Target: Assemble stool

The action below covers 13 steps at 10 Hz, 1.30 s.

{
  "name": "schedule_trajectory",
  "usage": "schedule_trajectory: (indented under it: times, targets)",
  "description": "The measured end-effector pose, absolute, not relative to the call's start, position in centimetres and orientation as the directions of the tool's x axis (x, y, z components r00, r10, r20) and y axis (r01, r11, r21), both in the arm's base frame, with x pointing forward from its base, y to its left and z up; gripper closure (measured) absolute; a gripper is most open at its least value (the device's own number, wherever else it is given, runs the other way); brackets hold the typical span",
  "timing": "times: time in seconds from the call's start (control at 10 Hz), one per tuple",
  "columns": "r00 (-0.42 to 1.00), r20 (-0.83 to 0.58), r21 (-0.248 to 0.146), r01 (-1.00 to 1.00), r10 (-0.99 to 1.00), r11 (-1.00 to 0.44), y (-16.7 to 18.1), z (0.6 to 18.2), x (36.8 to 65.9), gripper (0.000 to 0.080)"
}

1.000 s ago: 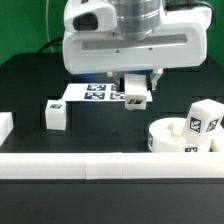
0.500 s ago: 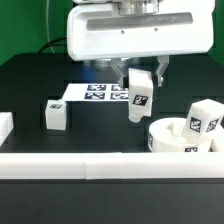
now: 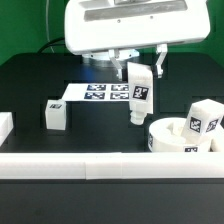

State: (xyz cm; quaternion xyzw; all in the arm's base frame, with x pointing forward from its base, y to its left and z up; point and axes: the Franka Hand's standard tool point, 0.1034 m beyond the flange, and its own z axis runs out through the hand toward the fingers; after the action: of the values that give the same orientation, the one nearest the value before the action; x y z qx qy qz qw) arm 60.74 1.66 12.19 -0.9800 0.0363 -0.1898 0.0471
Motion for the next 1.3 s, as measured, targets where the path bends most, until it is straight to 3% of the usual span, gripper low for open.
schedule_trajectory:
  times: [0.4, 0.7, 1.3]
  targets:
    - [0.927, 0.363, -0.116, -0.061, -0.099, -0.991, 1.7, 12.0, 60.6, 0.0474]
    - [0.932, 0.323, -0.183, -0.112, -0.168, -0.977, 2.2, 10.7, 58.7, 0.0474]
    - [0.923, 0.346, -0.189, -0.106, -0.167, -0.976, 3.2, 10.3, 59.3, 0.0474]
